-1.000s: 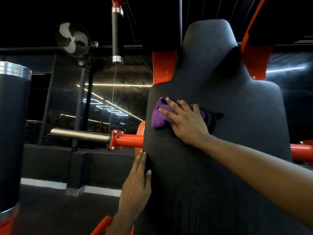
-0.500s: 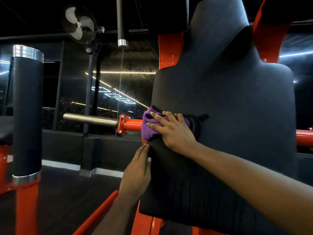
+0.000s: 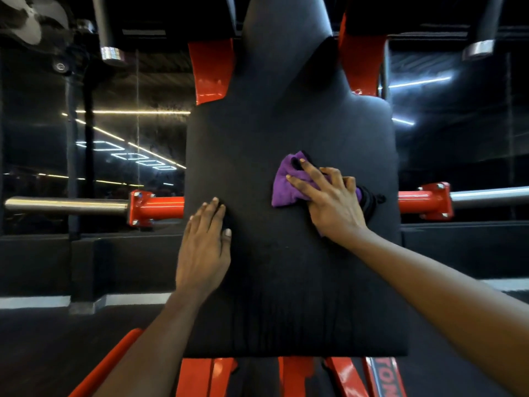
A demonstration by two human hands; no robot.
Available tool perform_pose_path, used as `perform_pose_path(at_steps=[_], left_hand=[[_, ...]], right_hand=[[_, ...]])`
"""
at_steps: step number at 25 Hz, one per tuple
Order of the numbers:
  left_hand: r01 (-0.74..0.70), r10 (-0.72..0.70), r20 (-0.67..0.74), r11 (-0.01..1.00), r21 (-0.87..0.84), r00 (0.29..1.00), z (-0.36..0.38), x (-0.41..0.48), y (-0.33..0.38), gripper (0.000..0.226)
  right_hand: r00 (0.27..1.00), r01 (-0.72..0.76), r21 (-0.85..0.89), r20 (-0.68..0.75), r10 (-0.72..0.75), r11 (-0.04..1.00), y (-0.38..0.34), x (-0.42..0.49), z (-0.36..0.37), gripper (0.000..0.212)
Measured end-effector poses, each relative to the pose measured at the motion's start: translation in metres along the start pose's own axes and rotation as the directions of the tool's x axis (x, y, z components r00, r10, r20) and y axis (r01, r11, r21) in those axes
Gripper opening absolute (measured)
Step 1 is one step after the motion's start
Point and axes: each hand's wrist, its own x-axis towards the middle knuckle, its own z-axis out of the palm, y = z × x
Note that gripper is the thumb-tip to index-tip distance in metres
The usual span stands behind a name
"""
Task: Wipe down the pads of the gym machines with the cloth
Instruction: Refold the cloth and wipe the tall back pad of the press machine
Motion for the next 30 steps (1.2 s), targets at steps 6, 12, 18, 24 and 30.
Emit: perform_pose_path(at_steps=[6, 12, 18, 24, 30], left_hand=[[-0.166, 0.165, 0.027, 0.986, 0.005, 0.986, 0.021, 0.049, 0.043, 0.056], [-0.194, 0.197, -0.021, 0.976, 0.094, 0.980, 0.028, 0.084, 0.039, 0.058], [-0.154, 0.165, -0.106, 0.983, 0.104, 0.981, 0.047, 0.082, 0.045, 0.062], [-0.333, 0.333, 0.011, 0.942, 0.046, 0.943, 0.056, 0.056, 0.077, 0.060], [-0.362, 0.357, 0.064, 0.926, 0.108, 0.932, 0.065, 0.051, 0.071, 0.056]], right_hand=[[0.879, -0.469, 0.046, -0.073, 0.471, 0.882, 0.060, -0.055, -0.010, 0.050], [0.707, -0.671, 0.258, -0.063, 0.705, 0.695, 0.087, 0.047, -0.021, 0.055], [0.751, -0.620, 0.211, -0.119, 0.650, 0.755, 0.058, -0.028, -0.002, 0.061], [0.668, -0.730, 0.177, -0.019, 0.744, 0.660, -0.022, -0.160, 0.013, 0.072], [0.566, -0.804, 0.227, 0.014, 0.824, 0.549, -0.020, -0.141, 0.010, 0.064]])
